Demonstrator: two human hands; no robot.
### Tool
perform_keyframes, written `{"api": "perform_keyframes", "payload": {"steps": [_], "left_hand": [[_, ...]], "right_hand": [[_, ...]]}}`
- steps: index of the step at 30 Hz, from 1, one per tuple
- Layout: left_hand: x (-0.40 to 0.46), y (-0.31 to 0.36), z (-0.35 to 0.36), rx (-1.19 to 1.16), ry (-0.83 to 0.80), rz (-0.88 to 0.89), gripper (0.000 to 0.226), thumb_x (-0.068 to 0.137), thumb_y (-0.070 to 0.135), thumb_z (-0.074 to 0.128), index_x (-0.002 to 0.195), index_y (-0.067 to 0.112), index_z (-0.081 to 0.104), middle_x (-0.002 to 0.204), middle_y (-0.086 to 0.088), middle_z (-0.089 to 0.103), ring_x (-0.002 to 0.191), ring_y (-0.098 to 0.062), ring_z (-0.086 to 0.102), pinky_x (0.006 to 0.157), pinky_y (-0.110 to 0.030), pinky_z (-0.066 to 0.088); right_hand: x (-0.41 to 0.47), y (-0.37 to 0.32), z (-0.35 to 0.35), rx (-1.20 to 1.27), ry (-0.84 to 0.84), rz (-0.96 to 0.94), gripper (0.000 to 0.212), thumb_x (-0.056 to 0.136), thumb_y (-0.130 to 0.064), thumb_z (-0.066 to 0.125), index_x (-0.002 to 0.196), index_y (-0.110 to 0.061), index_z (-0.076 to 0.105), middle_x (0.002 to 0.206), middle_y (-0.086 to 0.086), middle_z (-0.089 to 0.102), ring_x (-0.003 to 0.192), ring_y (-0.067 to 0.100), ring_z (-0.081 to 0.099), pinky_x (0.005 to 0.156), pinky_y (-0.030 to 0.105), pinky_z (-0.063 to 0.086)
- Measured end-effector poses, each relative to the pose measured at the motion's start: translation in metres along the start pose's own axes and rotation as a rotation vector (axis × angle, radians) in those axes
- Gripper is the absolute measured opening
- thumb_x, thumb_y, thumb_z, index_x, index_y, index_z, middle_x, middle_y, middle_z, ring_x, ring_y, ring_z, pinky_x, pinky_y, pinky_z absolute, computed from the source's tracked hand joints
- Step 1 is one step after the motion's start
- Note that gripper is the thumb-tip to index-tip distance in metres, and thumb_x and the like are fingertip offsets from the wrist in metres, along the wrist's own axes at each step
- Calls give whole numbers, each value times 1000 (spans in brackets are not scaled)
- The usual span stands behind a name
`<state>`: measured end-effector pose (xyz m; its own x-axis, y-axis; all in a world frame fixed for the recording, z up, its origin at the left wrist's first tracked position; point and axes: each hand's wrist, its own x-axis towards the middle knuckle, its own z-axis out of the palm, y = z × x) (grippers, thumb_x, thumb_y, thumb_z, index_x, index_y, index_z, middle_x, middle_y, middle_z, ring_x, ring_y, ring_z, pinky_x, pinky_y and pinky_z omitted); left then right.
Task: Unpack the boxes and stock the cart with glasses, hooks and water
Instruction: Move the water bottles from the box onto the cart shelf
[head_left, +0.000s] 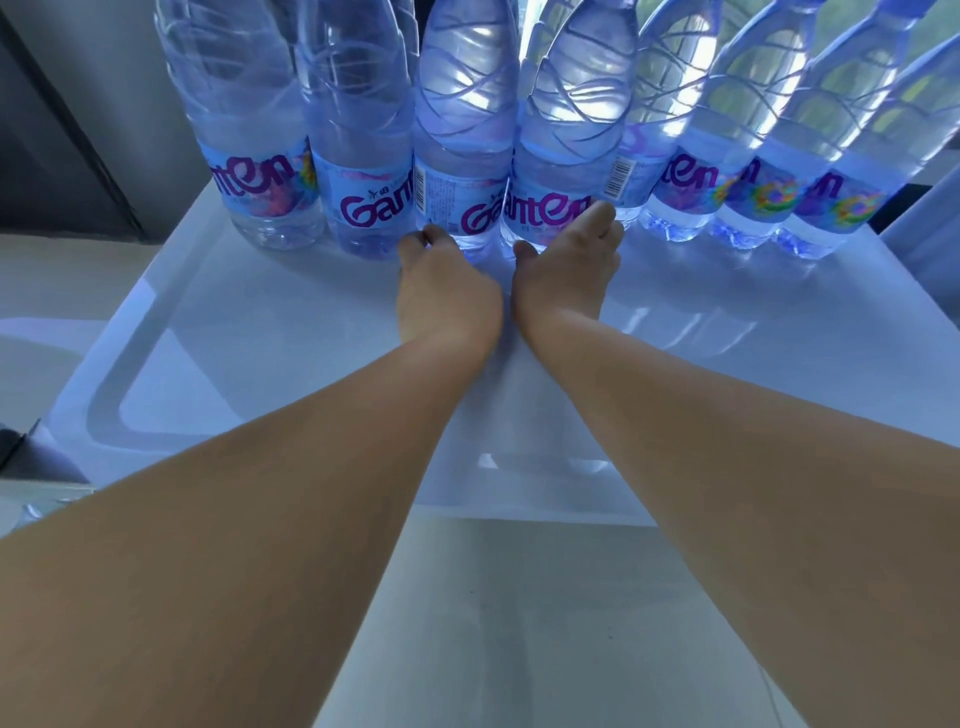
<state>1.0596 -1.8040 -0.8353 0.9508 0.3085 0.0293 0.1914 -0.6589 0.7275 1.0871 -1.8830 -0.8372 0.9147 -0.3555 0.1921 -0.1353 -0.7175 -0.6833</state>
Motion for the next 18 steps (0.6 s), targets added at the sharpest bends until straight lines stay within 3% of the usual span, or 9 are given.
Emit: {"api": "perform_keyframes", "payload": {"steps": [4,6,12,16,18], "left_hand": [[-11,7,-15,59,-90,-1,50,89,15,48,134,-4,36,139,-17,34,124,-32,39,101,-33,33],[-25,3,-29,164,-141,17,46,91,19,49,133,1,40,139,-14,34,124,-32,41,99,-38,35],[-83,-31,-112,494,-265,219,30,91,11,41,120,5,50,127,-13,48,117,-31,45,87,-38,38],[-137,-46,-194,512,-362,125,35,92,14,44,127,9,48,126,-10,50,118,-29,44,89,-38,39],[-164,-46,-244,513,-410,43,37,94,18,42,131,14,46,130,-6,49,120,-26,45,88,-37,40]], "right_hand": [[-9,-2,0,-95,-66,-2,74,93,-16,53,146,1,5,145,13,24,132,26,30,105,27,24],[-28,-5,-2,-152,-117,-9,72,94,-11,48,149,-3,3,146,10,24,133,25,28,102,26,26],[-122,-37,-41,-246,-391,-522,51,95,-17,48,141,-1,33,137,18,42,125,33,38,102,32,24],[-190,-81,-85,-274,-579,-563,47,89,-18,56,128,8,51,123,26,56,115,42,50,99,44,39],[-222,-117,-116,-286,-693,-551,52,88,-28,47,126,7,52,122,25,57,115,41,51,99,44,39]]}}
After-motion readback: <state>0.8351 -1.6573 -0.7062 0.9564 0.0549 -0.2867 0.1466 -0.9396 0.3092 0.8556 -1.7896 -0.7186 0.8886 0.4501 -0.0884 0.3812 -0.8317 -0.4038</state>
